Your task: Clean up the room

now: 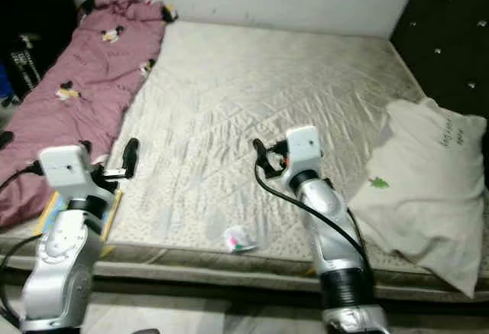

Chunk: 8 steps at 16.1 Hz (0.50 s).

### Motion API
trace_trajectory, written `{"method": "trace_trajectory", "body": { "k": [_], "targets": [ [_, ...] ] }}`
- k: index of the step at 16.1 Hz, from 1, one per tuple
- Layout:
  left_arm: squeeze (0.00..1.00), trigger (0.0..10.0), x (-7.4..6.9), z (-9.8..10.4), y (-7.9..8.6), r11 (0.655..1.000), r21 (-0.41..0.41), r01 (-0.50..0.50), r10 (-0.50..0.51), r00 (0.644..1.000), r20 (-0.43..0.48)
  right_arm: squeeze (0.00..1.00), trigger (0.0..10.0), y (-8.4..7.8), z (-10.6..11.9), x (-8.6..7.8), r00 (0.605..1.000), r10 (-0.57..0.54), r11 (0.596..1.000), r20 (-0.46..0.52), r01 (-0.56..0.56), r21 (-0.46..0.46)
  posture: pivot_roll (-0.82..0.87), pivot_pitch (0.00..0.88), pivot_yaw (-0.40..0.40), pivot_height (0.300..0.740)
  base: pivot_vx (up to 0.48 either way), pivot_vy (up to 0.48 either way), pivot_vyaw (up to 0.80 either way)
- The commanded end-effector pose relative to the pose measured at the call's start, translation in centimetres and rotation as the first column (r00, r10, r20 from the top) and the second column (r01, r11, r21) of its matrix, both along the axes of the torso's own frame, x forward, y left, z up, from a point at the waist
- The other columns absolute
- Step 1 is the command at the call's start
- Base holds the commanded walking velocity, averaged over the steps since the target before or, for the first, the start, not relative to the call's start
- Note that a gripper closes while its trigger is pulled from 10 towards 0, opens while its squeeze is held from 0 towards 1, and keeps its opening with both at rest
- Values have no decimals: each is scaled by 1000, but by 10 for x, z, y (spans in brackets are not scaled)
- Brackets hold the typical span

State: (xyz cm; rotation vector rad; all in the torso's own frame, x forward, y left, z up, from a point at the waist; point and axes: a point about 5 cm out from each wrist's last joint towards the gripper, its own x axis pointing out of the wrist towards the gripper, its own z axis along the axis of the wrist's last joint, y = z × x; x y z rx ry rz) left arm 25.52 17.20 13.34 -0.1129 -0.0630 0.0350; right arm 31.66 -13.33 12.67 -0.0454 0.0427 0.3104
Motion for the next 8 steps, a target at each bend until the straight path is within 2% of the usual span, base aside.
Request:
{"method": "trace_trajectory", "body": {
  "k": [1,8],
  "targets": [
    [0,10000,2,5,-7,1000,-9,24,-24,999,22,0,10000,-12,-4,0,999,-32,999,-20,32,-9,52,0,-60,740,255,0,0],
    [0,10000,8,8,-3,1000,23,-19,18,999,34,0,10000,-11,1,13,998,-61,998,12,61,-12,67,0,-50,740,0,0,0]
  ]
}}
